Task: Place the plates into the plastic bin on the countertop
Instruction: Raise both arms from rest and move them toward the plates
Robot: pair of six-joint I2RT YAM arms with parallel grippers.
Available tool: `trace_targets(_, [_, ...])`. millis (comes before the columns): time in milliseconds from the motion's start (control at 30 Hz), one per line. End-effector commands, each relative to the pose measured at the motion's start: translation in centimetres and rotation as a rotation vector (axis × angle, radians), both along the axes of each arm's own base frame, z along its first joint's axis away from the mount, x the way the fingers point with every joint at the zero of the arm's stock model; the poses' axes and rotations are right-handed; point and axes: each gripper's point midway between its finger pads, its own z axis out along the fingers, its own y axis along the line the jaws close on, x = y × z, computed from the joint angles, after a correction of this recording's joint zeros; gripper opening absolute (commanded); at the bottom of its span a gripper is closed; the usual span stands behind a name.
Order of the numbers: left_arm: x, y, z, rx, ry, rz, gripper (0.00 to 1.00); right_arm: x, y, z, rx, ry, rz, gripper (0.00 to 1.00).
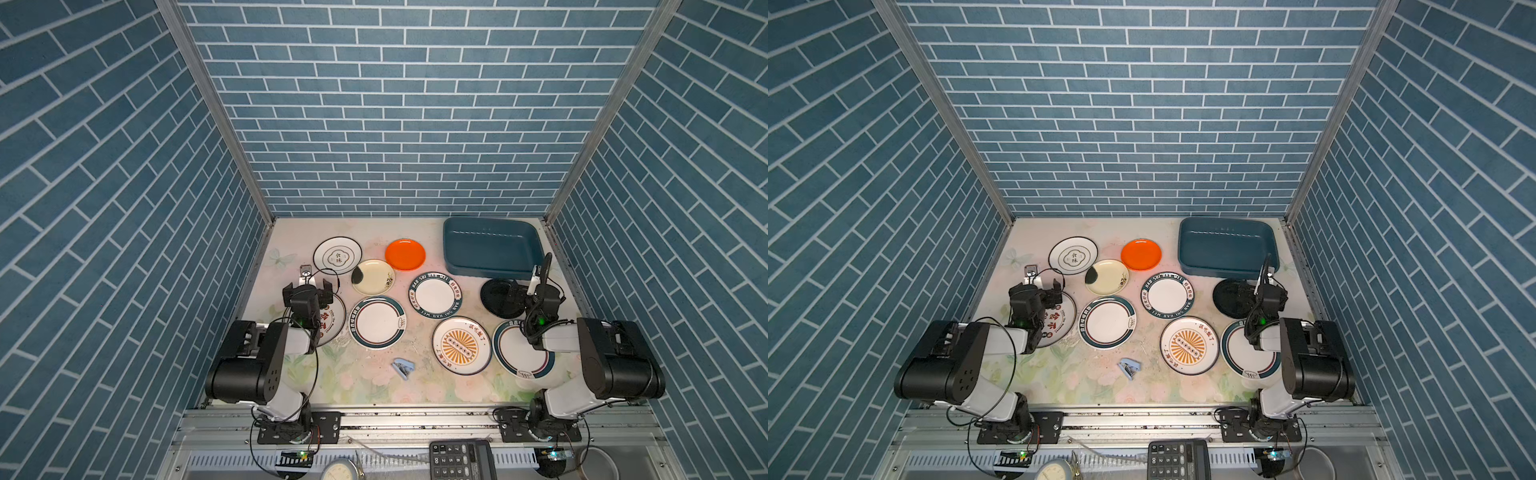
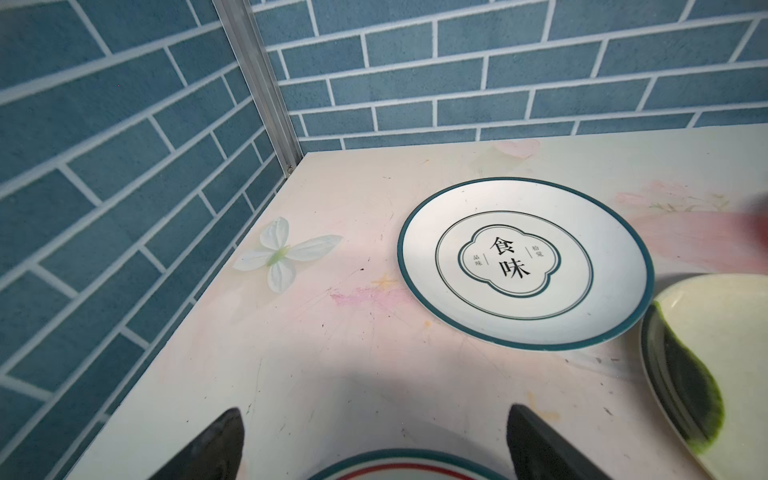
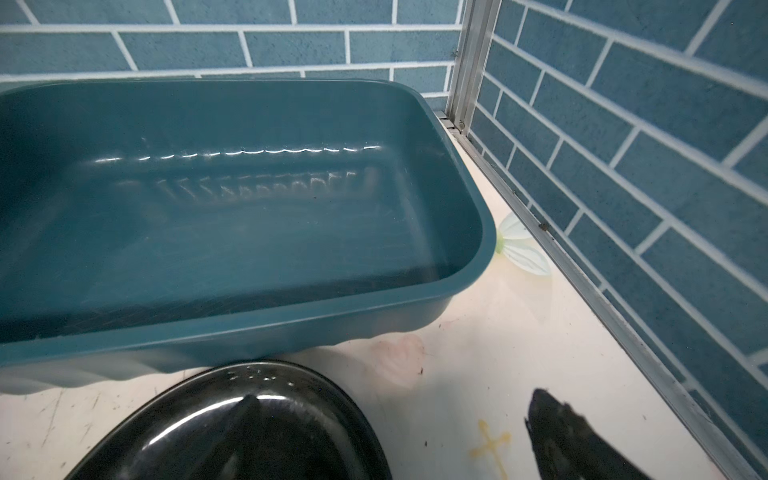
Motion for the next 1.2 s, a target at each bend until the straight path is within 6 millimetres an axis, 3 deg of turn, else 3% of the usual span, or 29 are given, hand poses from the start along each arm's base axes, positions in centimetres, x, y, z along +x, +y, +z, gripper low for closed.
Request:
trace_targets(0, [0.09,0.28,0.53,-0.004,-0.012,0.015,1.00,0.35,-0.01,0.39,0.005,-0.013,0.003,0.99])
trace_targets(1067, [0.08,0.30,0.49,-0.003,-0.011,0.017,1.00,0.22,-0.56,0.41,0.016,-0.018,-0.025,0.99])
trace_targets(1167, [-0.37,0.99,1.03,0.011,-0.019,0.080,1.00,0.07,-0.76,0.73,0.011,-0.024,-0.037,0.99])
